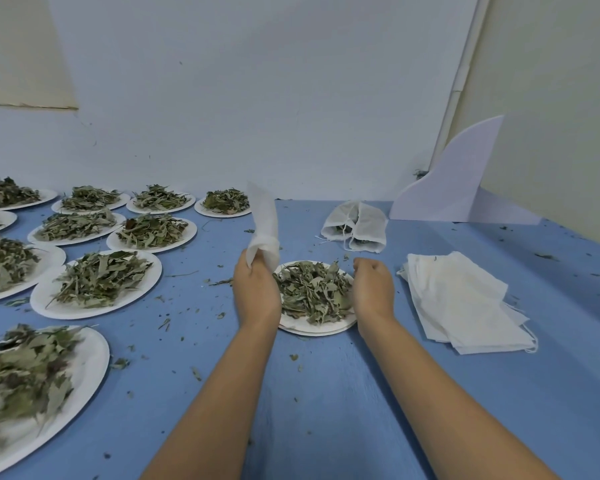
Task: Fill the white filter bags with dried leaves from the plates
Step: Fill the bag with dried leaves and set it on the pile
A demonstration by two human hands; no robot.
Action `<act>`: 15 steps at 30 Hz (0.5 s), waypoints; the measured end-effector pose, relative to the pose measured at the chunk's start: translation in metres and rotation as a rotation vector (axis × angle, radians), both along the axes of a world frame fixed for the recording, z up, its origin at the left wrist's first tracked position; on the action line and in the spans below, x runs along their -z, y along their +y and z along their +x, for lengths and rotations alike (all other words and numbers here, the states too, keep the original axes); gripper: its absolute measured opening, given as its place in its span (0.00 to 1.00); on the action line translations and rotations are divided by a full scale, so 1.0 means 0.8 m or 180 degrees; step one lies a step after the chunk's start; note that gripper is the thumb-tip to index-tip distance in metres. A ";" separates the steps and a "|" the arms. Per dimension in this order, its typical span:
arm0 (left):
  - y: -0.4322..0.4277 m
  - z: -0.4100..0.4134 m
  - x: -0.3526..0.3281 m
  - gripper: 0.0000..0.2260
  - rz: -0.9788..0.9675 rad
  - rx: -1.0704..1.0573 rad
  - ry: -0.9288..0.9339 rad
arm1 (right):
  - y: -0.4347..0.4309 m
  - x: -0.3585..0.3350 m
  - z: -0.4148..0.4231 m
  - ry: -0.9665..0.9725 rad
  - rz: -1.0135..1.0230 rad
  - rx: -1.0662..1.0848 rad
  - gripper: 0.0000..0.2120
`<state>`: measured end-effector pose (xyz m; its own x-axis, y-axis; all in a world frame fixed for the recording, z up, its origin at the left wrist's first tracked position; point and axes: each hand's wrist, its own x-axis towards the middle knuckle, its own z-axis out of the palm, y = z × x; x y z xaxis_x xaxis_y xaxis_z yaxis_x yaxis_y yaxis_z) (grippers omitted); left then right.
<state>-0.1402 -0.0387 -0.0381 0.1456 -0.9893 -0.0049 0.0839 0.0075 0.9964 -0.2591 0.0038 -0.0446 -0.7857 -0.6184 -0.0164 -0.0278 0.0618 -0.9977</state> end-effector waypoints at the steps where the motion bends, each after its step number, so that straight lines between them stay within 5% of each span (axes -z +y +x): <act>1: 0.001 0.000 0.001 0.15 -0.0023 -0.0014 0.0037 | 0.001 0.001 0.001 0.0012 -0.0022 0.0004 0.05; 8: 0.008 0.005 0.001 0.13 -0.0120 -0.0012 -0.0088 | 0.008 -0.001 0.005 0.0134 -0.0105 0.0001 0.06; 10: 0.009 0.010 -0.001 0.10 -0.0311 -0.0128 -0.0385 | 0.012 -0.004 0.007 0.0435 -0.0229 0.0032 0.04; 15: 0.012 0.018 -0.019 0.10 -0.1205 -0.0397 -0.1361 | 0.022 -0.030 0.027 0.1880 -0.1402 -0.0900 0.23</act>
